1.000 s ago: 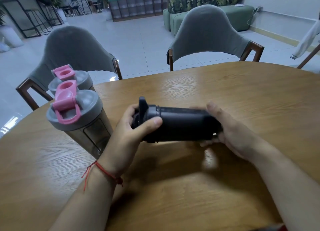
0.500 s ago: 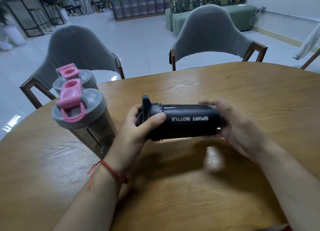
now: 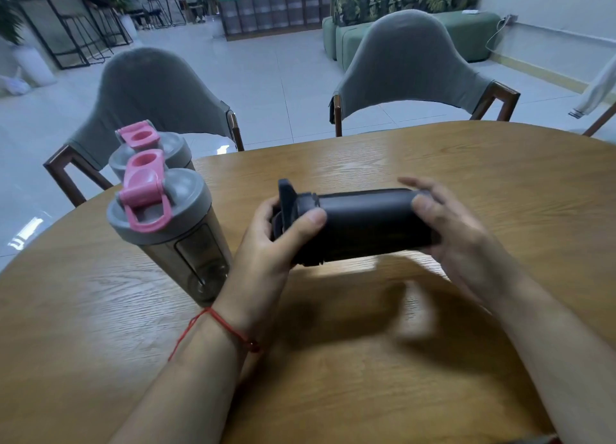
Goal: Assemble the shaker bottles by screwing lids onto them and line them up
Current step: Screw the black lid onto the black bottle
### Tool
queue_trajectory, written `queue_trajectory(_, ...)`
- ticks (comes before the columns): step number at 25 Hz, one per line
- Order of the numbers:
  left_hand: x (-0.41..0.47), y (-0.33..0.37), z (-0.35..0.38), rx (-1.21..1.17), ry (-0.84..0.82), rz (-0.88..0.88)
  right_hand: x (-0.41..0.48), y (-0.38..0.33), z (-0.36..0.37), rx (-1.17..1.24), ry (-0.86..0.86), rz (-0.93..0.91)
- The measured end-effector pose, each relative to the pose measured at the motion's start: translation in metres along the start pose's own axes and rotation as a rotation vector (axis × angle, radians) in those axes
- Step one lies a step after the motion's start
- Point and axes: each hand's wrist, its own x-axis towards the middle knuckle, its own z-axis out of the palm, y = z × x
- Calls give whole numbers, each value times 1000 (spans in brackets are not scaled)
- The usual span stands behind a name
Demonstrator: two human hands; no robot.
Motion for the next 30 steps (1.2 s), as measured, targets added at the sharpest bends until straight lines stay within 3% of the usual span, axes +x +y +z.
queue_trajectory(2, 5, 2, 0, -108, 28, -191, -2, -3, 1, -18, -46, -78)
queue_trajectory(4, 4, 4, -2, -63, 6, -199, -2, -3, 2, -40, -51, -99)
queue_trajectory(8, -6, 3, -4, 294, 21, 215, -3, -4, 9, -80, -4, 115)
queue_trajectory(10, -5, -2, -2, 312, 46, 265, -3, -2, 10, -57, -20, 147)
queue_trajectory(15, 6, -5, 2, -28, 68, -227, -9, -5, 9, -162, -44, -76)
queue_trajectory(17, 2, -1, 4, 49, 77, -142, -9, -3, 14, -162, -22, -98)
queue_trajectory(21, -10, 0, 6, 368, 107, 273, -5, -6, 20, -150, 65, -39)
queue_trajectory(23, -9, -2, 8, 351, 114, 227, -8, -4, 20, -128, 70, -69)
queue_trajectory(26, -1, 0, 10, 36, 68, -88, -12, -3, 22, -183, 55, -123)
queue_trajectory(30, -11, 8, 22, 170, 143, 70, -6, -9, 24, -140, 133, -231)
